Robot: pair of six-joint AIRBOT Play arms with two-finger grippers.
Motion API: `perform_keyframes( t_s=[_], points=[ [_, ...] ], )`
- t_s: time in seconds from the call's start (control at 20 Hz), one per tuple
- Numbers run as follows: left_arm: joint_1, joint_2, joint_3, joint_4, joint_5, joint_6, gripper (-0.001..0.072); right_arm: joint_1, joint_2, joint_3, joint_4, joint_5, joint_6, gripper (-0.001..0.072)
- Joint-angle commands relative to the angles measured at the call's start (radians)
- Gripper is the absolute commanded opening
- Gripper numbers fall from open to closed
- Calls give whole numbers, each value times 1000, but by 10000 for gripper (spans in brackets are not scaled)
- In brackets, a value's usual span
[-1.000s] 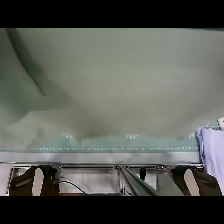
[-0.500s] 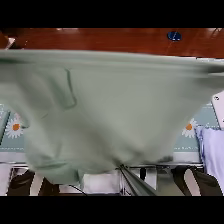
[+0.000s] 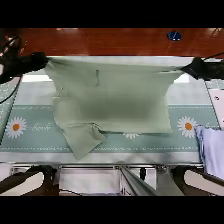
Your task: Fold the shirts.
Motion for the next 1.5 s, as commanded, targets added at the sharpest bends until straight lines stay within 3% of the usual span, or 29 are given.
perform_keyframes(
  t_s=[0.0,0.2,0.4,0.65,0.85,1.2,1.25,1.3,1.45],
  points=[
    [-62,-227,106,-9,98,-6,22,41,-312,163,33,-57,28,19],
    [-66,-356,172,-8,39,-56,22,64,-495,349,29,-7,100,19],
    [-60,-382,175,-10,-10,-85,22,58,-512,378,29,46,96,19],
    [-18,-377,283,43,-343,-53,22,-9,-465,388,13,276,33,19],
    [12,-393,284,214,-550,-55,22,-17,-466,375,-177,435,43,20],
    [8,-486,284,213,-660,-58,32,14,-476,214,-199,336,45,33],
    [4,-490,284,213,-693,-59,162,22,-476,211,-202,329,61,171],
    [2,-490,285,222,-736,-58,495,22,-473,211,-195,335,73,405],
    [24,-461,289,315,-862,-77,509,-13,-423,217,-211,394,103,415]
  ],
)
